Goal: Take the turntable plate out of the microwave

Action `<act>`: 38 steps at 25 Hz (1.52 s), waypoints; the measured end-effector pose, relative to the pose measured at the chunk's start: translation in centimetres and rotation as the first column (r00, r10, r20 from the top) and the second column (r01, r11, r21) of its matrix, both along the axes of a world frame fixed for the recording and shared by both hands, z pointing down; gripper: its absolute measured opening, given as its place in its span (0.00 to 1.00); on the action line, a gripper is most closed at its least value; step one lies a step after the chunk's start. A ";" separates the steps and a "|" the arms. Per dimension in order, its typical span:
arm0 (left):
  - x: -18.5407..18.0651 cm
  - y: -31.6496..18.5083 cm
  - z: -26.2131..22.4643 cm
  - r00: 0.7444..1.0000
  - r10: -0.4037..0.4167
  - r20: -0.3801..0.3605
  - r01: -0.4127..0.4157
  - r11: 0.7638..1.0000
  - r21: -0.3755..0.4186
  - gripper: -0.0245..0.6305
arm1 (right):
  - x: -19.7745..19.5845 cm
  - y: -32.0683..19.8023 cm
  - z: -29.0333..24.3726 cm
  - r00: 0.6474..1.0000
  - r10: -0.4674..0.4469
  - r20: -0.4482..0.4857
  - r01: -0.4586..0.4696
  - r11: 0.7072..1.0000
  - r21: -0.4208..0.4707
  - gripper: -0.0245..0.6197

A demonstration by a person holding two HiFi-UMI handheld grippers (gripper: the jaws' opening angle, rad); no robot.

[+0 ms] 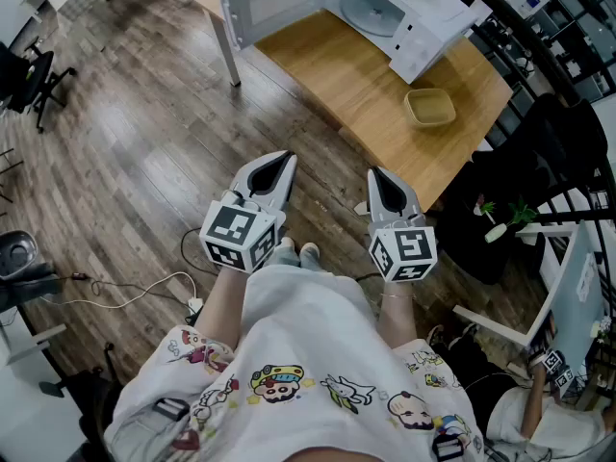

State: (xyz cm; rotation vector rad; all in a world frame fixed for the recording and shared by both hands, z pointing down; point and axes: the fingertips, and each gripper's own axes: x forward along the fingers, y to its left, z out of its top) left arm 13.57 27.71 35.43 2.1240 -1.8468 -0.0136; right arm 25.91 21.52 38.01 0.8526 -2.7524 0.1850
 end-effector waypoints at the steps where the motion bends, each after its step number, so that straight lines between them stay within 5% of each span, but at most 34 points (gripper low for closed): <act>1: 0.1 -0.1 0.2 1.000 -0.005 0.001 0.005 1.000 -0.009 0.04 | 0.3 -0.3 0.2 1.000 0.003 0.006 -0.003 1.000 -0.008 0.05; 9: 1.1 0.0 2.3 0.999 -0.046 0.022 0.048 0.995 -0.089 0.04 | 2.8 -1.2 0.9 0.999 0.021 0.034 -0.020 0.999 -0.032 0.05; 23: 1.0 1.3 2.9 0.990 -0.144 -0.002 0.144 0.985 -0.092 0.09 | 1.0 0.0 0.6 0.988 -0.128 0.088 0.133 0.990 -0.045 0.17; 38: -8.2 -6.5 3.9 0.993 -0.112 -0.043 0.107 0.989 -0.097 0.17 | -7.2 -7.7 1.8 0.994 -0.086 0.073 0.091 0.993 -0.071 0.22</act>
